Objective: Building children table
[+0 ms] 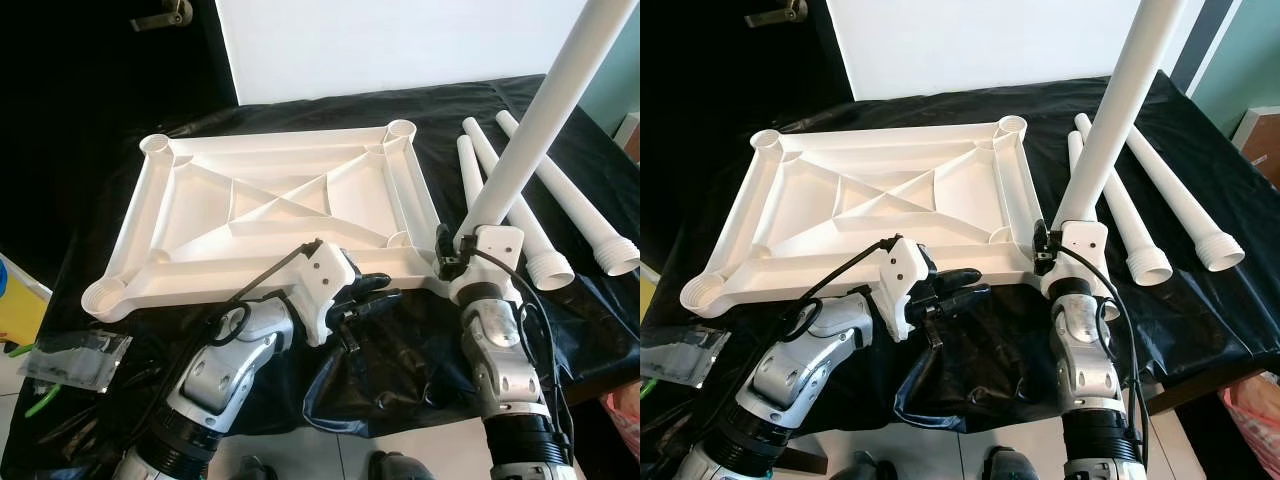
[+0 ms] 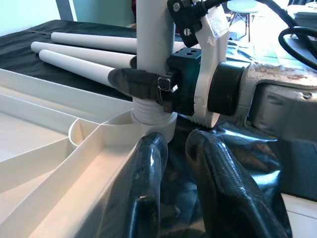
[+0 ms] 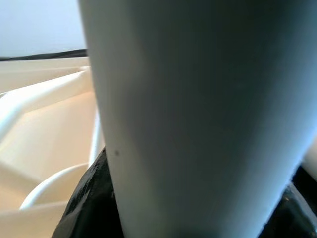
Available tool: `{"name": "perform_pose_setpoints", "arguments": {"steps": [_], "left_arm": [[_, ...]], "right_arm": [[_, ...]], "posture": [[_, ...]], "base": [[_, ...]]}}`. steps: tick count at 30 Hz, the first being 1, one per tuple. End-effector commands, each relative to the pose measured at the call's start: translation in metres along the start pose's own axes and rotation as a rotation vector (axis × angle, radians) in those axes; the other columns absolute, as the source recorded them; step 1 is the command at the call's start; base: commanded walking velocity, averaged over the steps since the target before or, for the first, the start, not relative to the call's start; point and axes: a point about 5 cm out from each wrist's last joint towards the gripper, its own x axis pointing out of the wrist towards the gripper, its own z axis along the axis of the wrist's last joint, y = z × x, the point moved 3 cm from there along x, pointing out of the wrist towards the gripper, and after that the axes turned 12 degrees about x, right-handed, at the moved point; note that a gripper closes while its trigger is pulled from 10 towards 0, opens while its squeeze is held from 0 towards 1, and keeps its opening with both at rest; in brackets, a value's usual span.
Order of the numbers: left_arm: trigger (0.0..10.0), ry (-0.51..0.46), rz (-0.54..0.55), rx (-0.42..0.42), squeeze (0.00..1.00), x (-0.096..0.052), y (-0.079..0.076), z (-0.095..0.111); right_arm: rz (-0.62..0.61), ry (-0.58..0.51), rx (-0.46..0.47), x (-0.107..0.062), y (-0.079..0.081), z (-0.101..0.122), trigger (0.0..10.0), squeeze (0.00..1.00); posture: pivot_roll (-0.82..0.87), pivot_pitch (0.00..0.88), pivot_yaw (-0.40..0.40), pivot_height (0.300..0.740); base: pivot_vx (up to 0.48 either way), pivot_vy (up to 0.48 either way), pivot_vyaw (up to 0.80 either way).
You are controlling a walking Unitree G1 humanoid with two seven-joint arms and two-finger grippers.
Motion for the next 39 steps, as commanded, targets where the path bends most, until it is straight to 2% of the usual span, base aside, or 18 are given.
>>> {"name": "perform_pose_setpoints", "arguments": {"steps": [1,4,8,9,11,12,20,21,22,26,27,30,32,33,35,39], "left_arm": [[10.0,0.02,0.016,-0.014,0.0,-0.002,0.002,-0.004],[10.0,0.019,0.017,-0.016,0.0,-0.002,0.002,-0.004],[10.0,0.02,0.014,-0.012,0.0,-0.002,0.002,-0.004],[10.0,0.02,0.014,-0.012,0.0,-0.002,0.002,-0.004],[10.0,0.02,0.014,-0.012,0.0,-0.002,0.002,-0.004],[10.0,0.019,0.013,-0.011,0.0,-0.002,0.002,-0.004],[10.0,0.015,0.015,-0.011,0.0,-0.001,0.002,-0.003],[10.0,0.014,0.016,-0.013,0.0,0.0,0.002,-0.003],[10.0,0.013,0.017,-0.012,0.0,0.001,0.002,-0.003],[10.0,0.013,0.017,-0.012,0.0,0.001,0.002,-0.003],[10.0,0.012,0.018,-0.011,0.0,0.001,0.002,-0.003],[10.0,0.012,0.018,-0.011,0.0,0.001,0.002,-0.003],[10.0,0.009,0.019,-0.013,0.0,0.002,0.001,-0.003],[10.0,0.009,0.019,-0.013,0.0,0.002,0.001,-0.003],[10.0,0.006,0.018,-0.013,0.0,0.003,0.001,-0.003],[10.0,0.007,0.019,-0.01,0.0,0.003,0.001,-0.003]], "right_arm": [[-0.041,0.085,0.037,-0.011,0.009,-0.023,10.0,0.0],[-0.027,0.079,0.049,-0.011,0.013,-0.021,10.0,0.0],[-0.018,0.065,0.048,-0.01,0.01,-0.018,10.0,0.0],[-0.006,0.057,0.044,-0.01,0.01,-0.016,10.0,0.06],[-0.006,0.057,0.044,-0.01,0.01,-0.016,10.0,0.06],[0.013,0.043,0.045,-0.01,0.011,-0.014,10.0,1.0],[0.109,0.013,0.026,-0.003,0.007,-0.001,10.0,1.0],[0.148,0.011,0.015,0.0,0.004,0.003,10.0,0.65],[0.187,0.022,0.009,0.001,0.003,0.004,10.0,0.65],[0.187,0.022,0.009,0.001,0.003,0.004,10.0,0.65],[0.209,0.029,0.006,0.002,0.002,0.005,10.0,0.0],[0.209,0.029,0.006,0.002,0.002,0.005,10.0,0.0],[0.366,0.063,-0.046,0.005,0.001,0.006,10.0,0.0],[0.366,0.063,-0.046,0.005,0.001,0.006,10.0,0.0],[0.496,0.095,-0.099,0.008,-0.003,0.007,10.0,0.0],[0.547,0.106,-0.131,0.011,-0.005,0.008,10.0,0.0]], "posture": [[-0.07,0.124,0.043,0.74],[-0.07,0.124,0.043,0.74],[-0.08,0.12,0.044,0.74],[-0.08,0.119,0.044,0.74],[-0.08,0.119,0.044,0.74],[-0.08,0.117,0.044,0.74],[-0.08,0.111,0.037,0.74],[-0.08,0.108,0.034,0.74],[-0.08,0.106,0.031,0.74],[-0.08,0.106,0.031,0.74],[-0.08,0.106,0.031,0.74],[-0.08,0.106,0.031,0.74],[-0.09,0.097,0.025,0.74],[-0.09,0.097,0.025,0.74],[-0.09,0.095,0.025,0.74],[-0.09,0.094,0.026,0.74]], "base": [[0.0,0.0,0.0],[0.0,0.0,0.0],[0.0,0.0,0.0],[0.0,0.0,0.0],[0.0,0.0,0.0],[0.0,0.0,0.0],[0.0,0.0,0.0],[0.0,0.0,0.0],[0.0,0.0,0.0],[0.0,0.0,0.0],[0.0,0.0,0.0],[0.0,0.0,0.0],[0.0,0.0,0.0],[0.0,0.0,0.0],[0.0,0.0,0.0],[0.0,0.0,0.0]]}}
